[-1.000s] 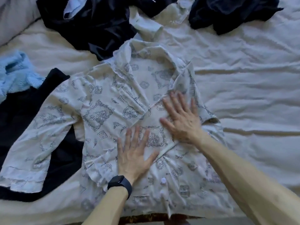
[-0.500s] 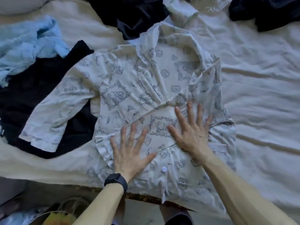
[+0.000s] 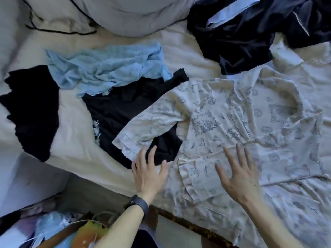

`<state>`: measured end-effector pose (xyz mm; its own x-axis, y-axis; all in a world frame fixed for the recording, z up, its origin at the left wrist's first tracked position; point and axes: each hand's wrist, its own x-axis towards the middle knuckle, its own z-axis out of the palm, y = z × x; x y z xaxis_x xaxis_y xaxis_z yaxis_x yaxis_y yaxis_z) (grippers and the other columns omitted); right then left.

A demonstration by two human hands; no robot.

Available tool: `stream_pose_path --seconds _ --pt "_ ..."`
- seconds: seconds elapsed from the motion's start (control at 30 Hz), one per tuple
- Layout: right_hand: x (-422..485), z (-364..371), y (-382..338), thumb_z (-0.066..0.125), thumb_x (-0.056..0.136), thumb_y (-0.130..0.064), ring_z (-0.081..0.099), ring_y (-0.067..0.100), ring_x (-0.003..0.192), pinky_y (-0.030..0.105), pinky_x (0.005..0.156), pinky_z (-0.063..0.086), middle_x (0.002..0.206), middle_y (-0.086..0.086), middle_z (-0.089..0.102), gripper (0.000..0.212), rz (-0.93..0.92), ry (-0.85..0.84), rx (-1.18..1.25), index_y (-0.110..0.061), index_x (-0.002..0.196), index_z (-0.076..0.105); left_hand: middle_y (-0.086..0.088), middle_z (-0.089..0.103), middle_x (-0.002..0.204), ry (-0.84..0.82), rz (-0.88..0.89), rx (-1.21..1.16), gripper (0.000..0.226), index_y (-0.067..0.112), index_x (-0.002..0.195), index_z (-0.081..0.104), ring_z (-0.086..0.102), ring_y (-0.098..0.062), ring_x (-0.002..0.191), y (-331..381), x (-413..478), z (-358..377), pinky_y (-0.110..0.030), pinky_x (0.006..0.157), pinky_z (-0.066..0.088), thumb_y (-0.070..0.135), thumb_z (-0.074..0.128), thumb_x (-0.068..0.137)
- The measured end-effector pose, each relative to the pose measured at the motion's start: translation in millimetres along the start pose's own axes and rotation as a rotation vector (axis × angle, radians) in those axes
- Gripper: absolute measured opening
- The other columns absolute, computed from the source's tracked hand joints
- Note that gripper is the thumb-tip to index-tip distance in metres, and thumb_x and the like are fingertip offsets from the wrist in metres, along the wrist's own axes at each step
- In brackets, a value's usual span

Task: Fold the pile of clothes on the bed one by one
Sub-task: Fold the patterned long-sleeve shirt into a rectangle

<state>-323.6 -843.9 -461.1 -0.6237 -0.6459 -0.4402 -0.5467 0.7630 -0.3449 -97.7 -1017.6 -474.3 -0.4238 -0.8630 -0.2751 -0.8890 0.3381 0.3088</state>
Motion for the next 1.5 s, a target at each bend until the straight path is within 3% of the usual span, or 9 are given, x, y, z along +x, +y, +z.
stream_pose_path --seconds 0.17,0.33,0.53,0.73,0.87,1.0,1.13,1.3,1.5 --pt "29 54 -115 0.036 0.097 -0.067 -0.009 0.024 0.157 0.050 0.127 0.004 0.171 0.004 0.001 0.073 0.025 -0.076 -0.023 -0.035 0.161 0.017 -0.007 0.043 0.142 0.072 -0.338 -0.152 0.072 0.019 0.144 0.042 0.042 -0.030 0.128 -81 64 -61 -0.048 0.099 0.044 0.051 0.070 0.085" --pt "55 79 -200 0.048 0.096 -0.054 -0.009 0.039 0.154 0.063 0.122 0.009 0.169 0.013 -0.008 0.081 0.283 -0.116 0.027 -0.025 0.161 0.009 0.008 0.048 0.104 -0.212 -0.241 -0.124 0.021 0.029 0.092 0.056 0.051 -0.021 0.103 -108 114 -89 -0.031 0.071 0.039 0.045 0.068 0.087" --pt "70 69 -206 0.047 0.099 -0.043 -0.009 0.033 0.156 0.050 0.125 0.004 0.169 0.016 -0.010 0.076 0.443 -0.191 0.095 -0.022 0.162 0.011 0.004 0.040 0.063 -0.321 -0.172 -0.711 0.030 0.012 0.069 0.041 0.036 -0.012 0.057 -105 164 -150 -0.031 0.058 0.033 0.013 0.065 0.087" --pt "77 65 -197 0.045 0.100 -0.045 -0.010 0.034 0.156 0.041 0.125 -0.001 0.168 0.017 -0.012 0.076 0.423 -0.276 0.035 -0.024 0.163 0.008 0.005 0.058 0.091 0.139 -0.154 -0.679 0.022 0.017 0.096 0.054 0.053 -0.015 0.084 -126 226 -195 -0.017 0.067 0.037 -0.001 0.060 0.085" --pt "81 67 -199 0.044 0.099 -0.043 -0.008 0.037 0.155 0.044 0.126 0.002 0.168 0.019 -0.008 0.076 0.425 -0.283 -0.010 -0.022 0.162 0.007 -0.009 0.060 0.124 -0.065 -0.106 -0.337 0.042 0.019 0.127 0.051 0.058 -0.032 0.105 -165 251 -170 -0.036 0.084 0.044 0.005 0.058 0.088" --pt "80 58 -215 0.048 0.096 -0.040 0.007 0.040 0.153 0.048 0.124 0.012 0.166 0.022 0.012 0.066 0.461 -0.186 -0.081 -0.016 0.155 0.030 -0.008 0.050 0.142 -0.212 -0.173 -0.397 0.069 0.018 0.146 0.038 0.053 -0.028 0.124 -175 258 -161 -0.038 0.098 0.043 0.017 0.071 0.085" --pt "87 49 -260 0.061 0.093 -0.039 0.042 0.032 0.130 0.043 0.105 0.040 0.140 0.010 0.052 0.043 0.118 0.196 -0.067 -0.014 0.128 0.059 -0.004 0.043 0.147 -0.195 -0.301 -0.586 0.086 0.016 0.149 0.032 0.046 -0.022 0.131 -171 253 -163 -0.033 0.105 0.039 0.026 0.082 0.081" --pt "122 64 -333 0.078 0.084 -0.036 0.061 0.030 0.099 0.041 0.077 0.055 0.118 0.005 0.062 0.044 -0.315 0.201 -0.100 -0.018 0.121 0.063 0.005 0.058 0.123 -0.322 -0.300 -0.586 0.071 0.020 0.129 0.051 0.055 -0.014 0.113 -180 254 -163 -0.022 0.085 0.046 0.021 0.087 0.068" --pt "150 78 -365 0.054 0.098 -0.016 0.060 0.032 0.085 0.043 0.062 0.051 0.105 0.003 0.058 0.014 -0.228 0.131 -0.059 -0.018 0.111 0.060 -0.003 0.051 0.119 -0.179 -0.301 -0.513 0.055 0.020 0.116 0.044 0.054 -0.020 0.103 -180 265 -179 -0.033 0.089 0.046 0.041 0.080 0.080"
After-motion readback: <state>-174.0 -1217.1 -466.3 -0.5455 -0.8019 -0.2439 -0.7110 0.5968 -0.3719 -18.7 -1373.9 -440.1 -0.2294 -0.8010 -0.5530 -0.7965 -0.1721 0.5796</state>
